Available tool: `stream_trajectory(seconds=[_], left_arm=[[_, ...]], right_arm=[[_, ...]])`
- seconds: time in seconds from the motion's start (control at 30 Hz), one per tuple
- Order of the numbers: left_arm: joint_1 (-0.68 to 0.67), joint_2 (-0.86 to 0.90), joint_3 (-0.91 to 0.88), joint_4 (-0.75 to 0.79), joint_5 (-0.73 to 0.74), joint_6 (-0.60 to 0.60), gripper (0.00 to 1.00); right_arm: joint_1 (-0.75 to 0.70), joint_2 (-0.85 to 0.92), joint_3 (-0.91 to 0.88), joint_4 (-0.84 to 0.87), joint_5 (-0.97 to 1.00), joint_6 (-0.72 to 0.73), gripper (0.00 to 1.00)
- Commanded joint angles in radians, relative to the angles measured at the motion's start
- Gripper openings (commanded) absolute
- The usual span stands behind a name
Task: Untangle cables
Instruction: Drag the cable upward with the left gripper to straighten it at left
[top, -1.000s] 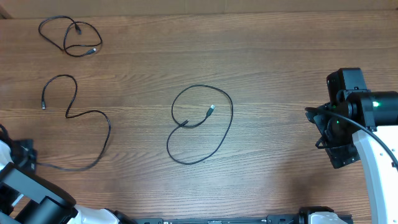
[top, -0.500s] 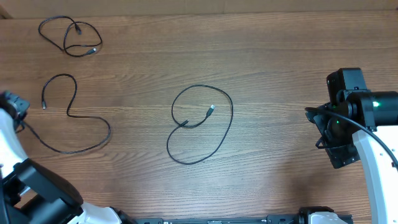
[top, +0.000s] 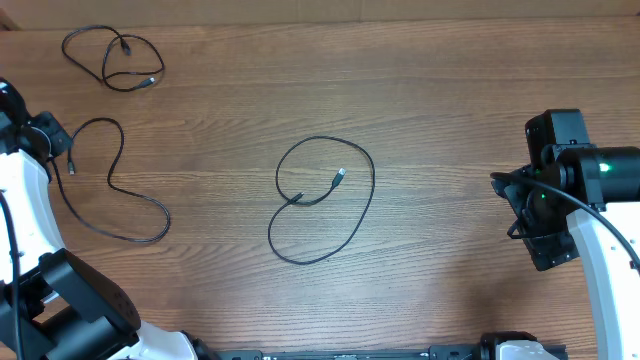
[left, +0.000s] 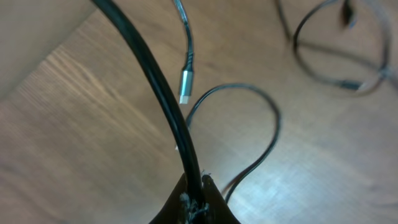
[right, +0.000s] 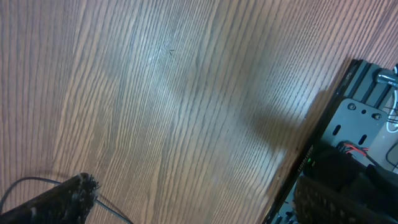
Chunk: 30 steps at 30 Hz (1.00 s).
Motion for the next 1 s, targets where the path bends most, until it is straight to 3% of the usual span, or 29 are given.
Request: stream_trajectory(seconds=[0.0, 0.27, 0.67, 0.97], left_arm=[[0.018, 0.003, 0.023, 0.047, 0.121, -0.182, 0.04], [0.022, 0.021, 0.023, 0.113, 0.192, -0.197, 0.04], [0.032, 0.098, 0.023, 0.097, 0.229, -0.381, 0.04], [0.030, 0.099, 0.023, 0.120, 0.233, -0.442, 0.11]], right_arm=[[-0.003, -0.016, 0.024, 0.000, 0.002, 0.006, 1.00], [-0.003, -0.016, 0.024, 0.000, 0.002, 0.006, 1.00], [-0.003, -0.016, 0.024, 0.000, 0.002, 0.006, 1.00], [-0.003, -0.016, 0.024, 0.000, 0.002, 0.006, 1.00]])
